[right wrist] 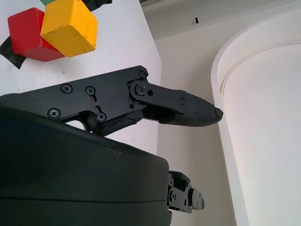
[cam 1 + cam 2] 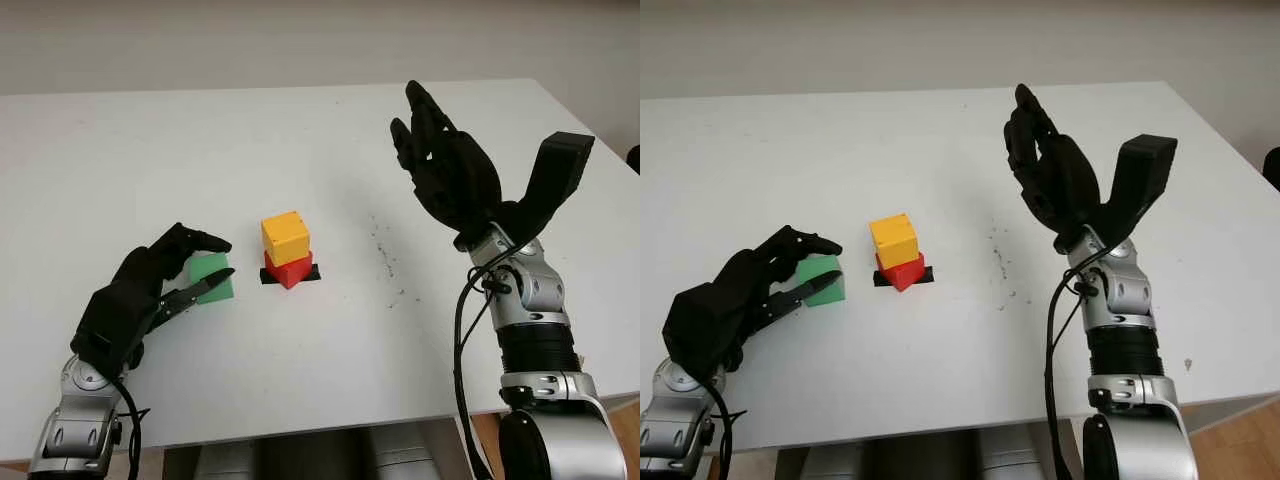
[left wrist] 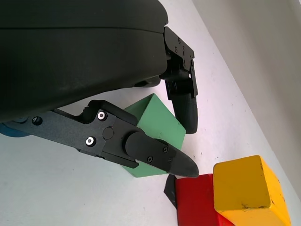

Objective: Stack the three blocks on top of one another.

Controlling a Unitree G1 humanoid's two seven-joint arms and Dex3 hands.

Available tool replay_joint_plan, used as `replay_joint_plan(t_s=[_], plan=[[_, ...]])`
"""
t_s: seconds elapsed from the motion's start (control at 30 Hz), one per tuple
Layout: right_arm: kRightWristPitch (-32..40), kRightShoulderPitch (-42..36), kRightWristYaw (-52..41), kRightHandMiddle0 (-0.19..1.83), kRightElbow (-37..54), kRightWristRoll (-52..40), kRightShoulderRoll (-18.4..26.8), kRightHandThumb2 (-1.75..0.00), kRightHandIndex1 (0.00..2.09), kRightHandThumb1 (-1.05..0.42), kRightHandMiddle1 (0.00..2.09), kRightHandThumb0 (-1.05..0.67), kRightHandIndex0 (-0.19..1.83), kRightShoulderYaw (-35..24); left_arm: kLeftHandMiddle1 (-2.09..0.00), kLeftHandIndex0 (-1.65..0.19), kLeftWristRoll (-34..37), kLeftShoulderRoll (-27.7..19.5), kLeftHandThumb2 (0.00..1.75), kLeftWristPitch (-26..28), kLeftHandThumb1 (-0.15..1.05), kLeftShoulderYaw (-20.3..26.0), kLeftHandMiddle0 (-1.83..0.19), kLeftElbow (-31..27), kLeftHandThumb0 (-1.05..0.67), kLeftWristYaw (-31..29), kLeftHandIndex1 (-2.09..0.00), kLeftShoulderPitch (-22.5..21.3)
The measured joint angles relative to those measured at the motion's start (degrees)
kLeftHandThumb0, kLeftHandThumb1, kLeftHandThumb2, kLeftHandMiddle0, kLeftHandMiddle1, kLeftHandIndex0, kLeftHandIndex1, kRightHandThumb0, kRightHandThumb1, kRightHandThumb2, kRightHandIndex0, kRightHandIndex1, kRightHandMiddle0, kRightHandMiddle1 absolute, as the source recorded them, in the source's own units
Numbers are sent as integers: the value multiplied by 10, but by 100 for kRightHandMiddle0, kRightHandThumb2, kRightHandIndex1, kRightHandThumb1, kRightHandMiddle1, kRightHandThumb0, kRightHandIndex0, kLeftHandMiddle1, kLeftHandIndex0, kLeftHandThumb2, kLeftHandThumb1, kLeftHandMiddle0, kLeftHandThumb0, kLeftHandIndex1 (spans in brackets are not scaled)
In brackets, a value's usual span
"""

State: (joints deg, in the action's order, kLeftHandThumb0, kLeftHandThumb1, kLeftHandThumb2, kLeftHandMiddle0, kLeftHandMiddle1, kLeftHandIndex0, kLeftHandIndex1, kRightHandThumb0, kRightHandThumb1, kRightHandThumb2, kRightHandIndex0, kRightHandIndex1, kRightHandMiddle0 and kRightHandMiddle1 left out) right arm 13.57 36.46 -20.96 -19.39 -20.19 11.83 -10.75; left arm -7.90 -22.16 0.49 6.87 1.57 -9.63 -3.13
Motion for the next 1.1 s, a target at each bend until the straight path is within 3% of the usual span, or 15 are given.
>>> replay_joint_plan(t_s=[0.07,0.1,0.17,0.2,0.27,0.47,0.67,1.1], plan=[[0,0,0,-8,1,0,0,-63,5,-105,6,-57,-16,0,-4,-30,-16,-9,5,13,99,-2,-23,-15,-42,-1,-128,3],[1,0,0,-9,1,0,0,-64,5,-105,6,-57,-17,0,-4,-25,-20,-13,5,23,98,-3,-12,-23,-47,-4,-88,5],[1,0,0,-9,1,0,0,-63,5,-105,6,-57,-17,0,-4,-24,-36,-24,5,41,97,-9,0,-39,-55,-13,-36,12],[2,0,0,-9,1,0,0,-63,5,-105,6,-57,-16,0,-3,-19,-45,-31,5,48,95,-12,8,-48,-59,-17,-19,15],[2,-1,1,-9,1,0,0,-63,5,-105,6,-57,-16,0,-2,-12,-64,-45,5,56,94,-16,14,-60,-64,-23,-8,21],[2,-1,1,-8,1,1,0,-63,6,-105,6,-57,-15,1,0,7,-78,-75,5,73,91,-11,19,-106,-67,-43,-2,42],[2,-1,-1,-7,1,1,0,-63,6,-105,6,-57,-15,2,0,13,-64,-93,5,82,90,34,19,-159,-81,-51,-3,54],[5,-1,4,-5,2,1,0,-62,6,-105,7,-57,-14,8,-4,-12,-111,-116,5,82,82,38,19,-194,-62,-66,-8,69]])
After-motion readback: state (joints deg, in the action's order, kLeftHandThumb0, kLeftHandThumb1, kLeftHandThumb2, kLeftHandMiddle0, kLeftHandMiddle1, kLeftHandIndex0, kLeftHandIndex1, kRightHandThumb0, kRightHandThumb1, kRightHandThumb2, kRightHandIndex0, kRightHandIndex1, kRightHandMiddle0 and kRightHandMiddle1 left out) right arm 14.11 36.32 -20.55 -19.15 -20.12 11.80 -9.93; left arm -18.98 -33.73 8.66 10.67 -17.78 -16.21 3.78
